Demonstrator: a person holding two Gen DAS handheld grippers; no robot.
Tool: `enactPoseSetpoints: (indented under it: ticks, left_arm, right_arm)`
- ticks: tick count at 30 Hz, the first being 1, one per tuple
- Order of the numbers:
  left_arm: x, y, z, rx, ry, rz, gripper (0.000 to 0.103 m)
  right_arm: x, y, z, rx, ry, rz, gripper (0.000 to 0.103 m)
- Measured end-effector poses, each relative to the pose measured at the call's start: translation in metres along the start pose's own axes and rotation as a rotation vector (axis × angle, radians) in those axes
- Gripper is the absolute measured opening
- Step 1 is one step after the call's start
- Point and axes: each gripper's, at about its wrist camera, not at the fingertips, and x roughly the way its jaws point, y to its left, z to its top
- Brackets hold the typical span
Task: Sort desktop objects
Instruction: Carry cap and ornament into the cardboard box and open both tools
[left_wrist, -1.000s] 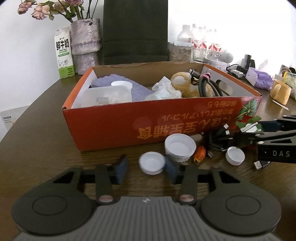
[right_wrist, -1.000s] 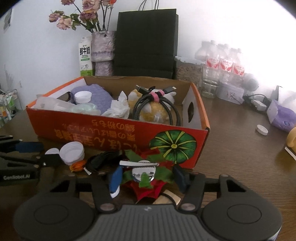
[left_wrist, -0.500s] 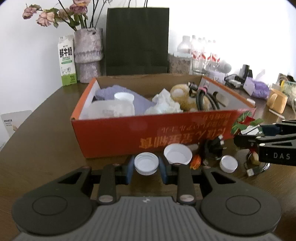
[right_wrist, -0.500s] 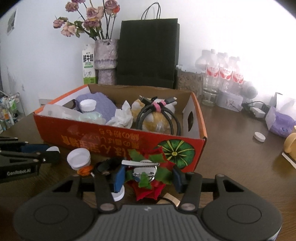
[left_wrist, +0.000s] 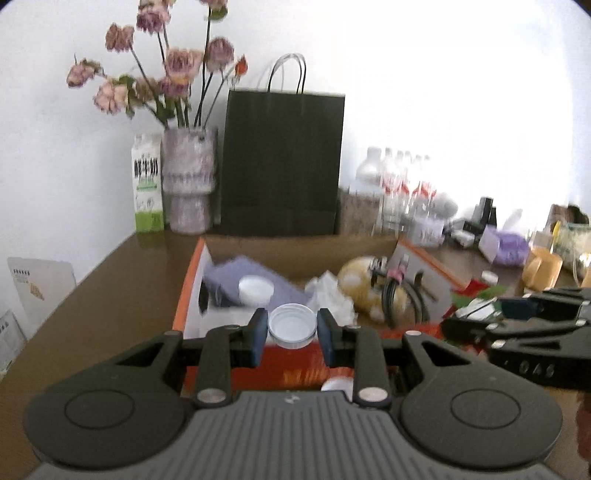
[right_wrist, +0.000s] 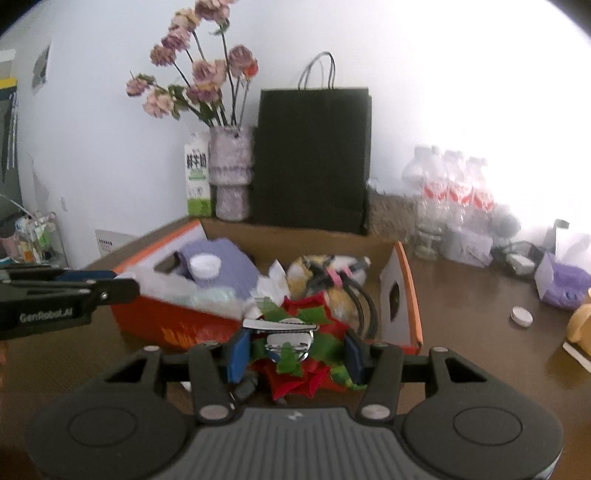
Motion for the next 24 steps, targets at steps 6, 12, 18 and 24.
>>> enactPoseSetpoints:
  ticks: [6,12,18,24]
  left_arm:
    - [0.007,-0.002,0.028,-0.003,-0.057,-0.001,0.029]
    - [0.028,0.002,0.054,-0.012,-0.092,0.014,0.029]
    - [0.069,0.011,0.071,-0.007,-0.076,0.033,0.029]
    - [0.113,0.024,0.075,-0.024,-0.025,0.059,0.029]
  right_arm:
    - [0.003,0.008,0.026,-0.010,-0.049,0.029,0.050]
    - [0.021,0.011,0.055,-0.010,-0.085,0.051,0.050]
    - [0.065,0.010,0.080,-0.007,-0.068,0.050,0.050]
    - [0.116,0.011,0.091,0.012,-0.017,0.048,0.050]
